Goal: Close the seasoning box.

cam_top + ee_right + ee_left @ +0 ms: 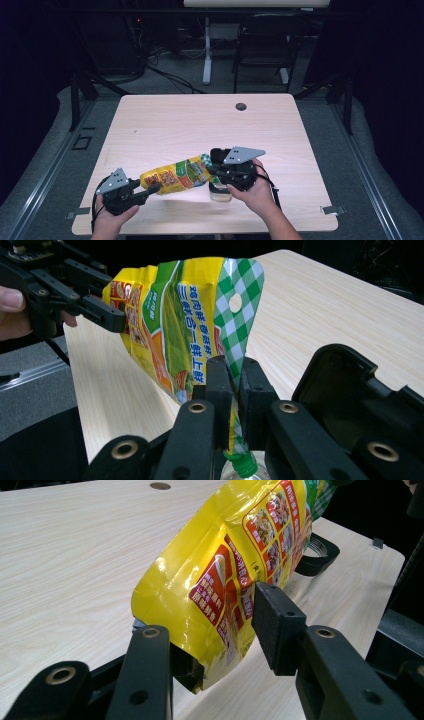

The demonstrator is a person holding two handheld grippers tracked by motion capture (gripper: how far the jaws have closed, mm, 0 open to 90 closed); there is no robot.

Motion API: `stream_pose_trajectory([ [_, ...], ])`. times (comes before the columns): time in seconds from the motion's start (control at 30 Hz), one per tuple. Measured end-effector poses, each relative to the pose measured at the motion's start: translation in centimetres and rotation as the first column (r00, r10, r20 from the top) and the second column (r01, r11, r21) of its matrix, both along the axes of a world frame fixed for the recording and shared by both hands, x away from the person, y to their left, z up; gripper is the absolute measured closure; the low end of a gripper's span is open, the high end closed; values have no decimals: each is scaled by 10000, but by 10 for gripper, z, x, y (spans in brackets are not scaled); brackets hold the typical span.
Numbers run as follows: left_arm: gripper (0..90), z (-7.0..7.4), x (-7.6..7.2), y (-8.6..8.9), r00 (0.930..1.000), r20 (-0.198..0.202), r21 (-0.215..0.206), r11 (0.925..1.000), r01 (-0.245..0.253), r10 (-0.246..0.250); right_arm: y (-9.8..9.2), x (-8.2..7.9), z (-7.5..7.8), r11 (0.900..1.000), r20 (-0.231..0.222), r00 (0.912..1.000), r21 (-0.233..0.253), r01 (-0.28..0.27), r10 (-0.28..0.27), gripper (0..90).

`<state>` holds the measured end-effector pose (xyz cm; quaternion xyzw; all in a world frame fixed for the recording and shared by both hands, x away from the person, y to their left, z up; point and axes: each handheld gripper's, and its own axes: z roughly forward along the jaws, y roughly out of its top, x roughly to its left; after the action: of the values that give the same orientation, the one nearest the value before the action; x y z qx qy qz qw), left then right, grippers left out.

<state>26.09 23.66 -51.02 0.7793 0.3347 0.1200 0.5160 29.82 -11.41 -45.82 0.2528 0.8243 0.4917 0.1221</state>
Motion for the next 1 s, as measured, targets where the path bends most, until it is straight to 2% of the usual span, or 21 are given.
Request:
stream_pose_trajectory([
  [0.1, 625, 1, -1, -1, 10000, 23, 82, 10000, -19, 19, -1, 0, 0, 10000, -204, 9998, 46, -45, 46, 845],
  [0.33, 625, 6, -1, -2, 10000, 88, 200, 9998, 13, -15, -5, 1, -1, 9997, -636, 9979, -224, -97, 82, 831],
  [0.67, 624, 12, 1, -5, 9999, 151, 390, 9992, 40, -46, -6, 1, -3, 9961, -728, 9973, -865, -160, 97, 829],
  [1.0, 623, 18, 2, -8, 9996, 263, 479, 9988, 31, -43, -6, -1, -2, 9936, -787, 9969, -1125, -125, 36, 844],
])
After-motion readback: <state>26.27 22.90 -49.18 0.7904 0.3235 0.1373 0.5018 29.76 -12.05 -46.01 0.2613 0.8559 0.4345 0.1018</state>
